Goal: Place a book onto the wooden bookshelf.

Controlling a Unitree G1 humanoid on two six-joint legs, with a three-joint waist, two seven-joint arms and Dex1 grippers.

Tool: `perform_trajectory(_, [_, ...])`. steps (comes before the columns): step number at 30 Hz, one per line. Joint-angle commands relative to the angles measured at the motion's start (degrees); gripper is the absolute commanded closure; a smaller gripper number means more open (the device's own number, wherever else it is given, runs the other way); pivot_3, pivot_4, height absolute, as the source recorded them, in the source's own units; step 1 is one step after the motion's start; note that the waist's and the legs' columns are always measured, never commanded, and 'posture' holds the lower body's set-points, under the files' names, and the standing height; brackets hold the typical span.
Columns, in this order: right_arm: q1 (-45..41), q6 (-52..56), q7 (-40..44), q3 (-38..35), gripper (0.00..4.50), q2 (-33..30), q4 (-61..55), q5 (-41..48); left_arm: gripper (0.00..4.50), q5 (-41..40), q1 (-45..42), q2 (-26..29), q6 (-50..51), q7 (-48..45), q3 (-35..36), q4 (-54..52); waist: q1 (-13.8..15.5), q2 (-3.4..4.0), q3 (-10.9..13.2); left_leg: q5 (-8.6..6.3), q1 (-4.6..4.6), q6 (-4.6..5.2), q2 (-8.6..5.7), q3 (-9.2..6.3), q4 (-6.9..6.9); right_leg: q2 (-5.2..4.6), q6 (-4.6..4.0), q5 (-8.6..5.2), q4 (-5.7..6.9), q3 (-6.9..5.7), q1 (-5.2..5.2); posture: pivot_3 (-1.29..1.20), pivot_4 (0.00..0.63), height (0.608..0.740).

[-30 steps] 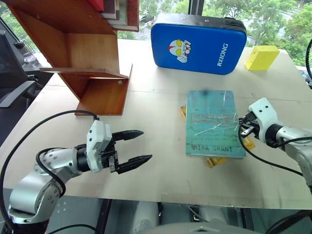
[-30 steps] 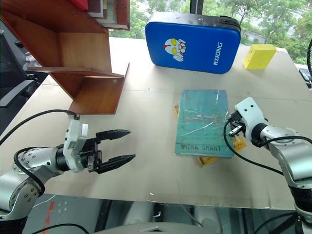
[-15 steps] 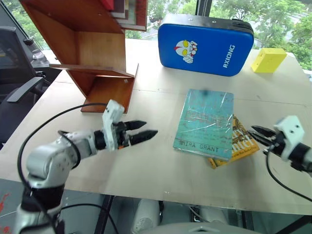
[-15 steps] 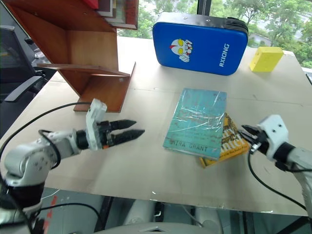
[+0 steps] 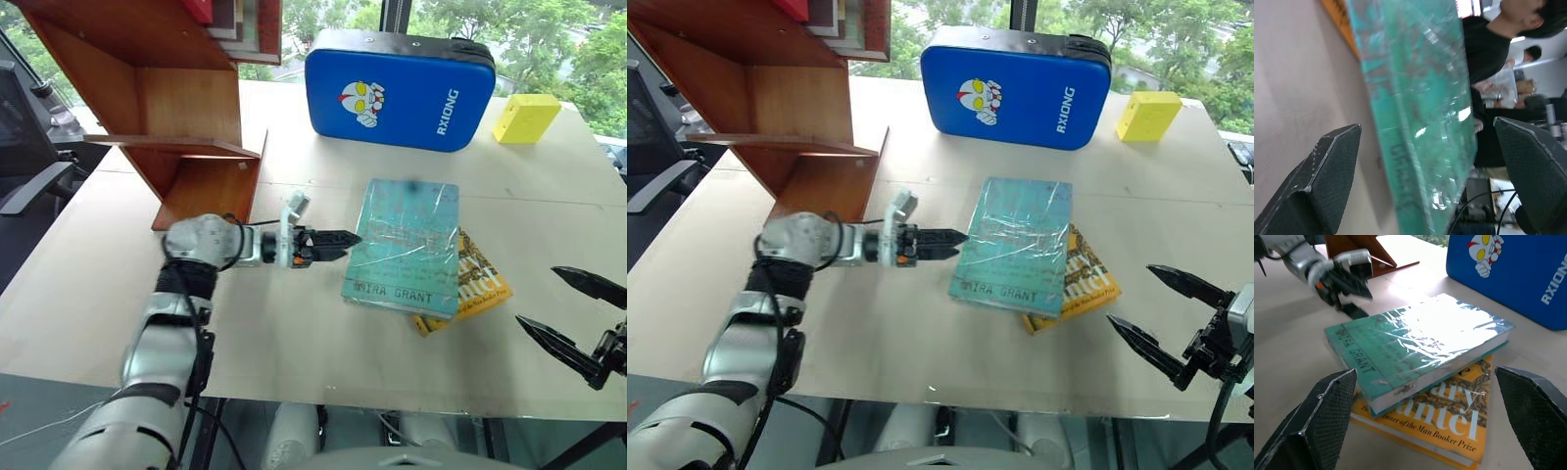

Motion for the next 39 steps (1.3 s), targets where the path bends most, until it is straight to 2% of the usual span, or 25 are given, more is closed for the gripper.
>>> perform_trajectory(1, [2.96,-1.2,-2.94,-2.08,0.03,1.82,-5.32,0.65,0.0,6.0,-3.86,-4.26,-7.64,-11.31,-3.61,10.46,0.41,-0.01,0.0,0.0,-0.02,0.0,0.0,0.0,0.0,-0.02,-0.05,-0.03,-0.02,-0.01,-0.01,0.0,0.15,0.74])
perform_trajectory(3, [5.51,-2.18,-3.16,-2.06,0.03,3.58,-7.17,0.38,0.0,9.05,-4.85,-6.34,-11.65,-17.36,-5.17,15.1,0.95,0.0,0.0,0.0,-0.03,0.0,-0.01,-0.02,0.0,-0.03,-0.17,-0.1,-0.02,-0.02,-0.02,0.0,0.15,0.74])
perform_trajectory(6, [8.38,-3.49,-3.32,-2.16,0.0,5.5,-8.62,0.85,0.79,11.68,-7.03,-7.82,-13.27,-24.22,-4.78,20.57,1.04,0.01,-0.02,0.0,-0.21,0.01,-0.04,-0.13,0.02,-0.05,-0.2,-0.13,-0.09,-0.13,-0.09,0.0,0.15,0.74])
perform_trajectory(9, [9.74,-4.49,-3.68,-1.63,0.0,6.16,-8.98,0.51,2.29,14.44,-8.57,-8.3,-13.4,-29.33,-4.81,22.94,0.86,0.01,-0.03,0.0,-0.63,0.02,-0.04,-0.22,0.15,-0.05,-0.2,-0.11,-0.07,-0.17,-0.4,0.0,0.15,0.74])
perform_trajectory(10, [9.82,-4.7,-3.92,-1.17,0.0,6.19,-8.99,0.18,2.65,15.11,-8.95,-8.3,-13.42,-30.07,-4.39,23.54,0.9,0.01,-0.03,0.0,-0.65,0.02,-0.04,-0.25,0.16,-0.05,-0.2,-0.12,-0.08,-0.19,-0.41,0.0,0.15,0.74])
perform_trajectory(13, [8.7,-4.91,-4.79,0.7,0.0,5.62,-8.69,-0.2,4.26,16.08,-9.34,-6.6,-11.64,-32.6,-2.96,22.93,0.95,0.02,-0.03,0.0,-0.7,0.02,-0.05,-0.37,0.17,-0.05,-0.2,-0.12,-0.08,-0.29,-0.41,0.0,0.15,0.74])
perform_trajectory(14, [8.06,-4.78,-5.21,1.58,0.0,5.36,-8.74,-0.35,4.44,16.15,-9.15,-5.55,-10.92,-33.45,-2.58,22.09,0.93,0.02,-0.04,0.0,-0.69,0.02,-0.05,-0.39,0.17,-0.05,-0.2,-0.12,-0.08,-0.3,-0.4,0.0,0.15,0.74])
perform_trajectory(17, [3.54,-4.96,-4.91,4.64,0.0,3.69,-5.56,-0.63,4.44,12.82,-4.99,0.29,-8.56,-33.1,1.38,9.82,-0.13,0.01,-0.01,0.0,-0.69,0.02,0.02,-0.4,0.17,-0.02,-0.2,-0.11,-0.02,-0.25,-0.43,0.0,0.15,0.74])
perform_trajectory(19, [-0.12,-4.97,-5.18,6.67,0.0,3.01,-3.34,-0.48,4.44,11.37,0.96,4.28,-11.21,-31.01,3.99,-5.89,-0.95,0.02,0.0,0.0,-0.7,0.02,0.21,-0.41,0.16,-0.03,-0.19,-0.11,0.02,-0.25,-0.48,0.0,0.15,0.74])
perform_trajectory(22, [-5.59,-4.26,-5.66,9.84,0.0,2.0,-0.9,0.27,4.44,9.06,6.06,7.95,-12.56,-23.76,10.89,-24.04,-0.41,0.04,0.04,0.01,-0.76,-0.01,0.36,-0.36,0.14,-0.1,-0.05,0.0,0.08,-0.2,-0.61,0.0,0.15,0.74])
perform_trajectory(24, [-10.56,-3.67,-5.55,11.46,0.0,0.82,1.79,1.52,4.44,10.55,7.61,10.5,-18.07,-19.6,13.92,-34.96,0.39,0.05,0.06,0.03,-0.81,-0.02,0.32,-0.41,0.18,-0.13,-0.04,0.0,0.1,-0.22,-0.6,0.0,0.15,0.74])
perform_trajectory(27, [-19.16,-3.93,-4.44,15.19,0.0,-0.61,7.23,0.89,4.44,17.28,6.9,13.92,-34.15,-15.39,15.67,-46.42,1.11,0.04,0.06,0.03,-0.75,-0.01,0.22,-0.43,0.25,-0.17,-0.06,-0.01,0.08,-0.28,-0.46,0.0,0.15,0.74])
perform_trajectory(30, [-27.15,-4.24,-2.61,18.45,0.0,-1.2,12.54,1.11,4.44,26.91,1.2,17.63,-55.49,-12.23,15.96,-46.74,1.14,0.02,0.07,0.02,-0.68,0.01,0.01,-0.41,0.3,-0.16,-0.15,-0.06,0.02,-0.3,-0.35,0.0,0.15,0.74])
perform_trajectory(33, [-33.33,-3.54,-2.26,21.14,0.0,-1.07,14.59,2.0,4.44,34.92,-2.39,23.8,-74.31,-12.05,16.01,-40.02,0.96,0.11,0.05,0.03,-0.69,0.02,-0.13,-0.42,0.32,-0.1,-0.02,0.02,0.03,-0.28,-0.36,0.0,0.15,0.74])
perform_trajectory(36, [-38.97,-4.02,-0.12,23.83,0.0,-1.01,18.02,1.69,4.44,42.31,-6.07,30.99,-87.02,-10.74,14.66,-32.08,0.67,0.14,0.06,0.03,-0.62,0.01,-0.14,-0.36,0.24,-0.07,0.02,0.01,0.05,-0.25,-0.36,0.0,0.15,0.74])
perform_trajectory(39, [-43.25,-4.48,1.28,26.16,0.0,-0.45,20.26,1.19,4.44,44.24,-6.49,37.79,-91.39,-14.87,12.71,-25.45,0.44,0.16,0.08,0.03,-0.65,0.01,-0.06,-0.31,0.22,0.03,0.03,0.01,0.06,-0.24,-0.42,0.0,0.15,0.74])
